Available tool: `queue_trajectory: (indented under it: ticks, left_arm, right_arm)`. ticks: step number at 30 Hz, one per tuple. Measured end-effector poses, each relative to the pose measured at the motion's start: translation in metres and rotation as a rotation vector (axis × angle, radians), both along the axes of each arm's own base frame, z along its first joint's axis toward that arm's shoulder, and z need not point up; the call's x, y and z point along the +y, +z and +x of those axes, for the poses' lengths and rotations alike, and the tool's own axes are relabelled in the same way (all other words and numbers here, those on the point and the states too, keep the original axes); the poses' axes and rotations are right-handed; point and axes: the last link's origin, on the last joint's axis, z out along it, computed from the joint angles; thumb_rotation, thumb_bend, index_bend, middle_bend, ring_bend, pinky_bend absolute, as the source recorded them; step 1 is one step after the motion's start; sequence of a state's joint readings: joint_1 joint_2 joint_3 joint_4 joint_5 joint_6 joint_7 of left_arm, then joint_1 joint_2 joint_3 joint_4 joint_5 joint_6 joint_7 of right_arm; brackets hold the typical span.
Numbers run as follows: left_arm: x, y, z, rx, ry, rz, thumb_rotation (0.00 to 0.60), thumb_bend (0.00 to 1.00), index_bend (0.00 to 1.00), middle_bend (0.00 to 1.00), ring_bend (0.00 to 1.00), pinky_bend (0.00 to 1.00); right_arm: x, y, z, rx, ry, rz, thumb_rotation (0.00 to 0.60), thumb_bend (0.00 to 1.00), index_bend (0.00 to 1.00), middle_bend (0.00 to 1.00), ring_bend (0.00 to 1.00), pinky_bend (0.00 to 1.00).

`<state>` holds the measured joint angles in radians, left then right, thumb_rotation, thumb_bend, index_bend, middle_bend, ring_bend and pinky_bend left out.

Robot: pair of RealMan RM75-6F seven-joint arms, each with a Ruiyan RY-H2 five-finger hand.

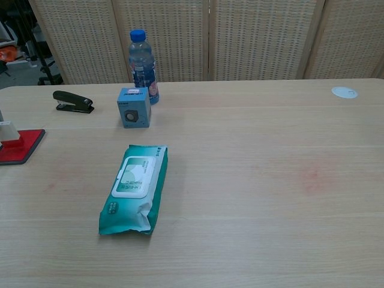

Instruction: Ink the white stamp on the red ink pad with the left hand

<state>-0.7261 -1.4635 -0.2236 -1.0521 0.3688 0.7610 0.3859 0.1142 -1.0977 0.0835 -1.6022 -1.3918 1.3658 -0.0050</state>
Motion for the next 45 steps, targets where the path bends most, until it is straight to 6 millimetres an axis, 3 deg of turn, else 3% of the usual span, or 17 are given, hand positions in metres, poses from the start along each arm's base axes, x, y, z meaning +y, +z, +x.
queue_trajectory:
  ticks: [28, 45]
  left_arm:
    - [-0.002, -0.008, -0.020, -0.017, 0.032, -0.023, 0.600, 0.44, 0.64, 1.00, 1.00, 0.97]
    - [0.001, -0.011, -0.019, -0.015, 0.033, -0.019, 0.600, 0.43, 0.64, 1.00, 1.00, 0.97]
  right_arm:
    - [-0.001, -0.003, -0.002, 0.004, -0.010, 0.009, 0.600, 0.00, 0.00, 0.00, 0.00, 0.00]
    - [-0.001, -0.003, -0.002, 0.001, -0.009, 0.010, 0.600, 0.00, 0.00, 0.00, 0.00, 0.00]
